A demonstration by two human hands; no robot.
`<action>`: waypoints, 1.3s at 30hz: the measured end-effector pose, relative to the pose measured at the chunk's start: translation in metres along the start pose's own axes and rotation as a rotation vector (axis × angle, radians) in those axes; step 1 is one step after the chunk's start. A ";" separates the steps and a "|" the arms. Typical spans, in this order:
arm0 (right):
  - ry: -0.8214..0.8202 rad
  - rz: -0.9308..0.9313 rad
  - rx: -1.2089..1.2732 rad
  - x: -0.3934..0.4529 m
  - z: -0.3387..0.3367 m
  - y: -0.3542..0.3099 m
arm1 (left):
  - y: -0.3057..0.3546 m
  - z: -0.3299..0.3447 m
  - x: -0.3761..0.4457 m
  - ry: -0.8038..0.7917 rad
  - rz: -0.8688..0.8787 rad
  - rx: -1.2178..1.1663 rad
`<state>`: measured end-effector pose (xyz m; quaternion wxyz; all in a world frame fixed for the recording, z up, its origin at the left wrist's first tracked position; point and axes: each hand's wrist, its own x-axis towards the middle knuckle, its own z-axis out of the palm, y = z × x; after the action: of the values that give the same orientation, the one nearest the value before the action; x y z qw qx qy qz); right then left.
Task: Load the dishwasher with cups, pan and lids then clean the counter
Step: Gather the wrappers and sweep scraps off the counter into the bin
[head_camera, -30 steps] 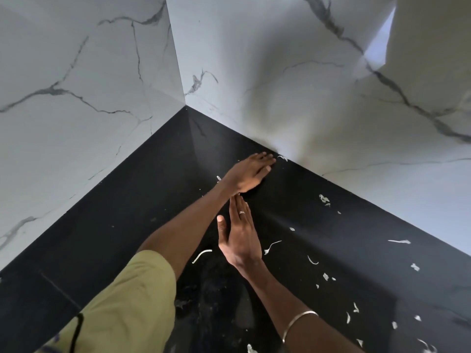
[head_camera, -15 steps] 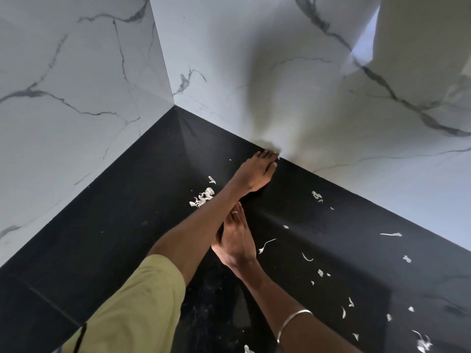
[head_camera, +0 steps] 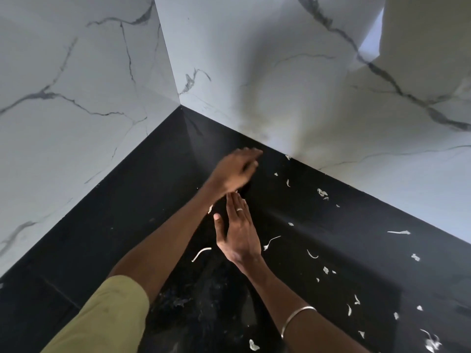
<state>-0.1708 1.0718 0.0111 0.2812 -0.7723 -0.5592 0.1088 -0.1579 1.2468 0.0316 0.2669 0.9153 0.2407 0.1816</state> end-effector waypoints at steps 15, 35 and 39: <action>0.376 0.294 0.410 0.004 -0.019 0.004 | 0.033 0.019 -0.035 -0.144 -0.190 -0.294; 0.033 0.151 -0.219 0.097 -0.070 0.133 | 0.043 -0.015 -0.216 0.440 -0.606 -0.294; -0.061 0.061 -0.163 0.078 -0.076 0.123 | 0.056 0.000 -0.186 0.376 -0.580 -0.337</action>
<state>-0.0078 1.0935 0.0166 0.1969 -0.8055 -0.5508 0.0949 -0.2912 1.1053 0.0255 0.4052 0.7032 0.5013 0.3000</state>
